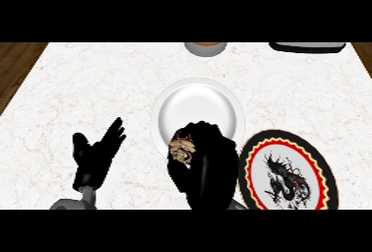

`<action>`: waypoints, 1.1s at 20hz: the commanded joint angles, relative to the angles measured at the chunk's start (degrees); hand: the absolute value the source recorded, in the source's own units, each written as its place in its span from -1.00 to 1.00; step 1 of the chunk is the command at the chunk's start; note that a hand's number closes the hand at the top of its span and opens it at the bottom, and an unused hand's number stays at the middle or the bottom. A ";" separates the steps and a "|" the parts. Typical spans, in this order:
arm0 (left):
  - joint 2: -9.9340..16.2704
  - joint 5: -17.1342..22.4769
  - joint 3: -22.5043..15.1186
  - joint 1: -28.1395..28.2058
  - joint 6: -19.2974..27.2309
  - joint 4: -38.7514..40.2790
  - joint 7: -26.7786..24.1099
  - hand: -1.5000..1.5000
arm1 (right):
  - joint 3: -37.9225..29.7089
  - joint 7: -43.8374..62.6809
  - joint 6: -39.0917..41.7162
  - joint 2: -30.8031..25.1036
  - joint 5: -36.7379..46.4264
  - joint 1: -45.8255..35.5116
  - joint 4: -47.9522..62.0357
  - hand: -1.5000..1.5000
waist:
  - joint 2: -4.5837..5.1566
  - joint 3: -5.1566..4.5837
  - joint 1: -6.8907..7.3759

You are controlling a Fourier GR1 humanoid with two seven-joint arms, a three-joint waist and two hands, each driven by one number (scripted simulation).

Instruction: Pick the cupcake from the plate and place it in the plate

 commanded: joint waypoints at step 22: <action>-0.77 -0.50 0.34 -0.79 0.63 -0.43 1.51 0.00 | -23.57 -1.55 -15.76 0.73 -22.64 -11.88 37.81 -1.00 | 1.20 -0.03 0.59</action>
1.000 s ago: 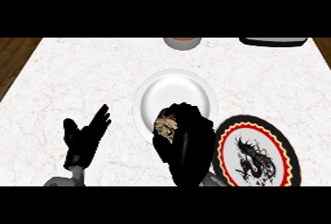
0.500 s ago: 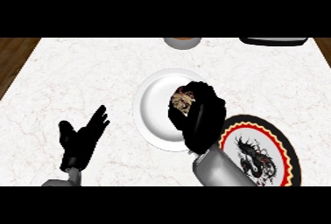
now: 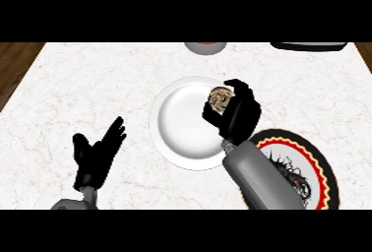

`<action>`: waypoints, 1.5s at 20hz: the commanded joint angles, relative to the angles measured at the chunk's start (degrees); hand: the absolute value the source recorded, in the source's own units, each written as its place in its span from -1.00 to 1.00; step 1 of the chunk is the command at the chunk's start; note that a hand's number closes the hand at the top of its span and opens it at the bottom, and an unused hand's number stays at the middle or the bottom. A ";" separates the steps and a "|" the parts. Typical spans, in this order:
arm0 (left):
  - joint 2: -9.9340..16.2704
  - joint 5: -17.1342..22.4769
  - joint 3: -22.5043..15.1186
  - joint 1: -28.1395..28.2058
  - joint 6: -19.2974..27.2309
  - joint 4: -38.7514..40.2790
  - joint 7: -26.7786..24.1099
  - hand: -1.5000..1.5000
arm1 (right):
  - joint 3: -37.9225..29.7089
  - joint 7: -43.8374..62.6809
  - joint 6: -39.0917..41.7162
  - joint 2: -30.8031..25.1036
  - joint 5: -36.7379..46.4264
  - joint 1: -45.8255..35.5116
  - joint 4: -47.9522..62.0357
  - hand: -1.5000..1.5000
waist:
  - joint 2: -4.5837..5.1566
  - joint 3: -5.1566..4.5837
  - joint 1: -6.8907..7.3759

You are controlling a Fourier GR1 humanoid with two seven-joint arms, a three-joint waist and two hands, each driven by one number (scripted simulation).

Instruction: Pick the cupcake from the plate and place it in the plate

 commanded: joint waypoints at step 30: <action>0.88 0.25 2.57 3.37 -0.69 -3.05 2.85 0.00 | 5.12 -59.56 -6.08 -5.94 -64.73 29.75 -25.49 -1.00 | -0.95 -0.14 -3.10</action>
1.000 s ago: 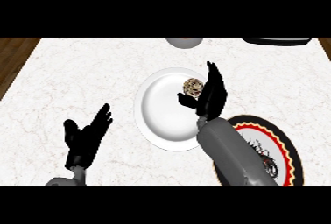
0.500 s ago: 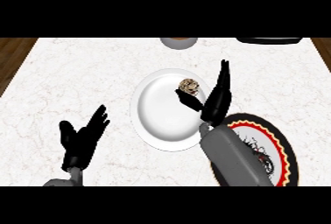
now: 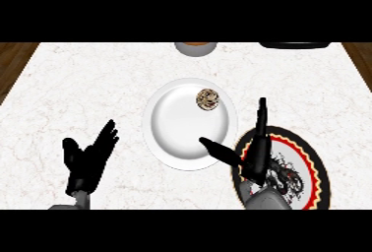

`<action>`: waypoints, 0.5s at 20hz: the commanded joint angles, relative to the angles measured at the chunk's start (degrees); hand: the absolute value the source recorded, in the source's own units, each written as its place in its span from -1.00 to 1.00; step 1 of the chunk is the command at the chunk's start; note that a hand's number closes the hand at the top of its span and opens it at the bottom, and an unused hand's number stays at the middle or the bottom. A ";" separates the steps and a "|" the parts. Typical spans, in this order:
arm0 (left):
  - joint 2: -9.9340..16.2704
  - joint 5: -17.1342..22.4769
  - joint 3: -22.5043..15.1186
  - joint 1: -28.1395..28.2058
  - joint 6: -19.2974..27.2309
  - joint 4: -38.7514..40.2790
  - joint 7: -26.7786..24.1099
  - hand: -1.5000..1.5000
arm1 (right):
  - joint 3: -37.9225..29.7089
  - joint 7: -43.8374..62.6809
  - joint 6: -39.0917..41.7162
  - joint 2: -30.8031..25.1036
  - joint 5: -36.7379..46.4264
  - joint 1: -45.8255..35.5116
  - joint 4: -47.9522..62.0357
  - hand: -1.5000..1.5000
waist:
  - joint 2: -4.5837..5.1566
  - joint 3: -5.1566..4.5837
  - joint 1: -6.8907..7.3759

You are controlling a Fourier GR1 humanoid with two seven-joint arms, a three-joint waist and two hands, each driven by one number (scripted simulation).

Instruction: Pick the cupcake from the plate and place it in the plate

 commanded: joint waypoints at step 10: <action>-0.93 -1.64 0.50 0.82 -0.93 1.85 -0.67 0.00 | 8.51 -6.92 4.42 -8.09 3.18 24.34 -14.60 -1.00 | 0.10 -0.19 -0.11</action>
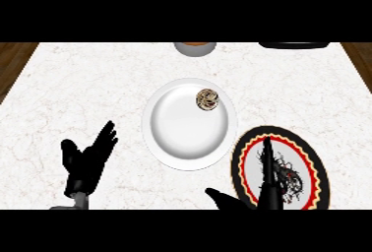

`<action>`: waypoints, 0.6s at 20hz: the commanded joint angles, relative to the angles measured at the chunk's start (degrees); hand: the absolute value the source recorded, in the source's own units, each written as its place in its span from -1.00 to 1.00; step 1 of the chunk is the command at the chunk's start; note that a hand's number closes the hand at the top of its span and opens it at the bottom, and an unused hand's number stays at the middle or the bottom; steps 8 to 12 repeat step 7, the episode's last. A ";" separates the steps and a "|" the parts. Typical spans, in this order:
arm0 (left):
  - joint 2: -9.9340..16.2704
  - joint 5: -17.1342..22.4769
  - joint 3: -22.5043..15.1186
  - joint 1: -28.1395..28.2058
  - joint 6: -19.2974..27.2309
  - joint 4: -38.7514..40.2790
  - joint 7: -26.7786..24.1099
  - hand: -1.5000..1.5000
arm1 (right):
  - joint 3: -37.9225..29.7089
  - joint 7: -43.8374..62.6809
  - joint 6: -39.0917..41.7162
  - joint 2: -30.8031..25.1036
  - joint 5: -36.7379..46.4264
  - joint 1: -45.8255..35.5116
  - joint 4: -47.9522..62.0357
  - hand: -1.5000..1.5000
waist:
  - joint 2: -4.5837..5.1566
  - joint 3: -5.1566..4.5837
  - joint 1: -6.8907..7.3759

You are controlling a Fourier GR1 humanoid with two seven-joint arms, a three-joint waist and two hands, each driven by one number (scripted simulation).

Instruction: Pick the cupcake from the plate and place it in the plate

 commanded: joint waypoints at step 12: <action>-0.47 -1.07 1.92 -2.82 -1.08 4.21 0.47 0.00 | 3.25 -0.46 -0.40 -1.24 4.50 10.15 -5.27 -1.00 | 0.18 -0.13 0.02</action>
